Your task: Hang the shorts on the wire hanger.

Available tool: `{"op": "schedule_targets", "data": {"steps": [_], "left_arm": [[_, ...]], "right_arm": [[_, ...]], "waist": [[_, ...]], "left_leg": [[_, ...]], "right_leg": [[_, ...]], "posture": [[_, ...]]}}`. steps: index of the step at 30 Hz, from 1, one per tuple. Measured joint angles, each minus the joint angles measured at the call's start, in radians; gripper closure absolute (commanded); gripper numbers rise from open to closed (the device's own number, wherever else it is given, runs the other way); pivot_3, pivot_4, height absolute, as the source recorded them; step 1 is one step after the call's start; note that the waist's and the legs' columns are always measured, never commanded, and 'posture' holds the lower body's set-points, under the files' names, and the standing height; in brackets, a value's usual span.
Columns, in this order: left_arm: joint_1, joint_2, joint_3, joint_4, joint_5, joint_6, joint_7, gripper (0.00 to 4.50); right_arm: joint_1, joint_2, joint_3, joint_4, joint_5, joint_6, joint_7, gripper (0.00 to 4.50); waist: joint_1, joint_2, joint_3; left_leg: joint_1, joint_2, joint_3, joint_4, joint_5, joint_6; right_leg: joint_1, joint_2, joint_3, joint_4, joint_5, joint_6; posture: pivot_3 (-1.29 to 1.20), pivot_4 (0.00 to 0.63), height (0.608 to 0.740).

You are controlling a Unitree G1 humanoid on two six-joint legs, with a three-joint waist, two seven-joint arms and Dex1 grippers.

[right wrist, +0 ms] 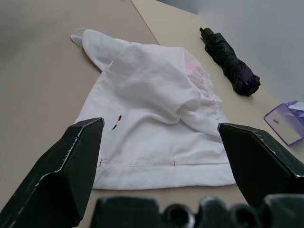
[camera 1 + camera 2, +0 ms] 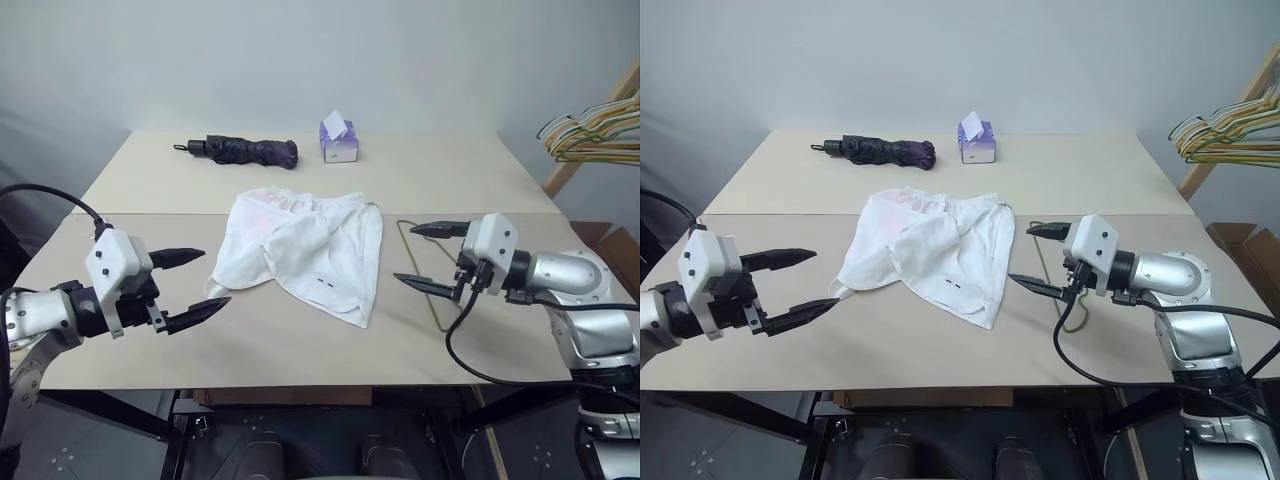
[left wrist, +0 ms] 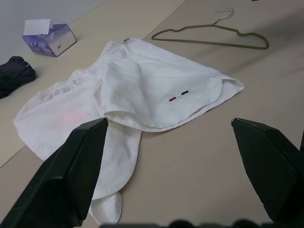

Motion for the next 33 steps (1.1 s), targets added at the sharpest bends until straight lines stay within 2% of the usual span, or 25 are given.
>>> {"op": "schedule_targets", "data": {"steps": [12, 16, 25, 33], "left_arm": [[0.012, -0.029, 0.003, 0.000, 0.009, -0.052, -0.014, 0.00], [0.005, -0.030, 0.001, 0.000, 0.009, -0.053, -0.012, 0.00], [0.008, -0.063, -0.012, 0.001, 0.034, -0.119, -0.021, 0.00], [-0.019, -0.063, -0.041, 0.018, 0.052, -0.138, -0.035, 0.00]], "right_arm": [[-0.004, 0.000, 0.000, 0.000, -0.001, -0.001, 0.001, 0.02], [-0.004, 0.012, 0.022, -0.004, -0.055, -0.001, -0.042, 0.02], [0.014, 0.021, 0.183, -0.145, -0.207, 0.104, -0.101, 0.02], [-0.034, 0.095, 0.413, -0.113, -0.442, 0.207, -0.172, 0.02]], "waist": [[0.000, 0.000, -0.001], [-0.001, -0.001, -0.002], [-0.002, -0.001, -0.002], [-0.004, -0.001, -0.003]], "left_leg": [[0.000, 0.000, 0.000, 0.000, 0.000, 0.000], [0.000, 0.000, 0.000, 0.000, 0.000, 0.000], [0.001, 0.000, 0.000, 0.001, 0.000, 0.000], [0.000, 0.000, 0.000, 0.001, 0.000, 0.000]], "right_leg": [[0.000, 0.000, 0.000, 0.000, 0.000, 0.000], [0.000, 0.000, 0.000, 0.000, 0.000, 0.000], [0.000, 0.000, 0.000, 0.000, 0.000, 0.000], [0.000, 0.000, 0.000, 0.001, 0.000, 0.000]], "posture": [[0.18, 0.012, 0.740], [0.17, 0.020, 0.740], [0.14, 0.029, 0.740], [0.14, 0.024, 0.740]]}}
